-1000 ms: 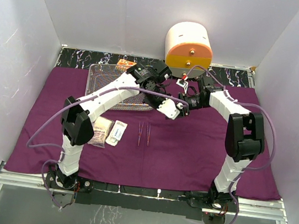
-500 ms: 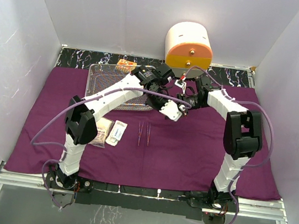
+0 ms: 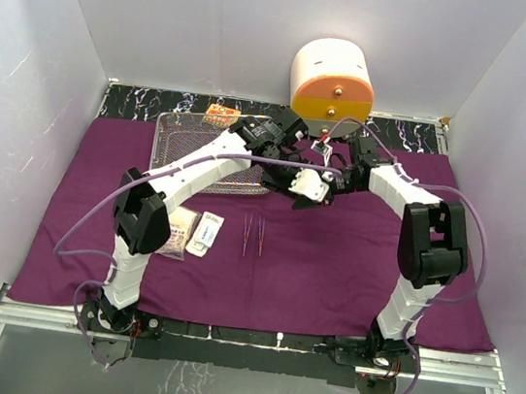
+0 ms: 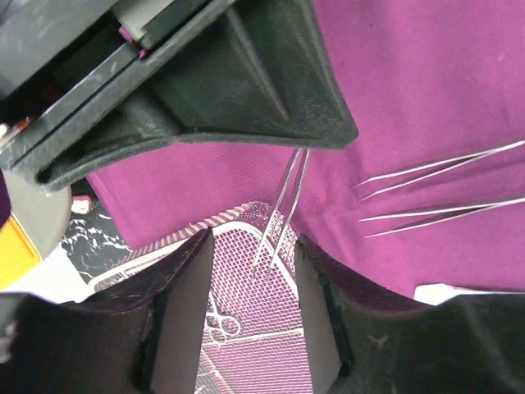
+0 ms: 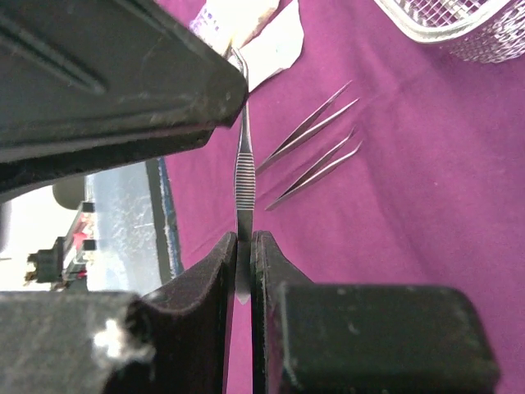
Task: Open and lay out the surgical kit
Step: Place the medical item in the surgical kit.
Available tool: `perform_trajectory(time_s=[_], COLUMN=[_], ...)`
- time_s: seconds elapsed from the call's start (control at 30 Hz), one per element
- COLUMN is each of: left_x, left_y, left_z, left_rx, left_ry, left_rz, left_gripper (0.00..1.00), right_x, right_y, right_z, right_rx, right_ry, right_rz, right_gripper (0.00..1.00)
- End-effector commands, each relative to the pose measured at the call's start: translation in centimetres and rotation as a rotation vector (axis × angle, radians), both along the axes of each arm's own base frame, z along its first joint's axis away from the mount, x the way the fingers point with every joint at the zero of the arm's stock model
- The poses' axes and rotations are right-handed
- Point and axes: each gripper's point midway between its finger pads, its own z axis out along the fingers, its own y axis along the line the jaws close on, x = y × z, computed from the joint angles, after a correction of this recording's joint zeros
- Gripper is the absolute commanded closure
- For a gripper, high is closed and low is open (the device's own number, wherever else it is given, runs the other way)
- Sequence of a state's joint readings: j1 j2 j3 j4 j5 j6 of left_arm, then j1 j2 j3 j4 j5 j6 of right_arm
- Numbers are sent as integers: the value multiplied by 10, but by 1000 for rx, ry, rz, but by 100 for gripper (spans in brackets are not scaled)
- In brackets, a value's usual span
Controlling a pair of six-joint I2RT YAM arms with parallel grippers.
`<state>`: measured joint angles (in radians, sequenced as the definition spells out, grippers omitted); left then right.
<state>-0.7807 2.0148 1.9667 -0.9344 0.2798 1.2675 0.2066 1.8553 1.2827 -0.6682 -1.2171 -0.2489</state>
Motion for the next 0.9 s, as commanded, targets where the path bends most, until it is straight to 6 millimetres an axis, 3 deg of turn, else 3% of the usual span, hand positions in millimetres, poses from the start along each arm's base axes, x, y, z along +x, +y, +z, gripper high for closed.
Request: perform_trajectory(time_s=[0.0, 0.17, 0.2, 0.23, 0.27, 0.33, 0.43, 0.6, 0.87], left_x=[7, 28, 33, 39, 44, 51, 54, 54, 41], left_y=[3, 10, 12, 15, 17, 21, 20, 16, 8], left_z=[43, 62, 66, 70, 72, 75, 77, 68, 49], left_rx=[-149, -321, -361, -408, -451, -524, -600, -670, -696], left_ry=[-12, 70, 90, 114, 150, 233, 371, 567, 835], left_rz=[119, 328, 386, 456, 529, 669, 841, 1081, 1209], left_gripper=[54, 38, 31, 17, 9, 5, 8, 22, 38], right_x=[21, 40, 45, 48, 50, 53, 52, 50, 47], right_y=[-2, -7, -7, -8, -9, -10, -13, -16, -16], right_z=[24, 39, 41, 44, 45, 48, 50, 58, 64], right_rx=[-13, -58, -59, -59, -58, -56, -53, -46, -30], right_ry=[-184, -284, -306, -319, -328, -343, -358, -378, -383], right_rz=[-70, -188, -215, -240, -262, -308, -351, -397, -400], right_gripper=[100, 100, 100, 100, 100, 100, 100, 100, 100])
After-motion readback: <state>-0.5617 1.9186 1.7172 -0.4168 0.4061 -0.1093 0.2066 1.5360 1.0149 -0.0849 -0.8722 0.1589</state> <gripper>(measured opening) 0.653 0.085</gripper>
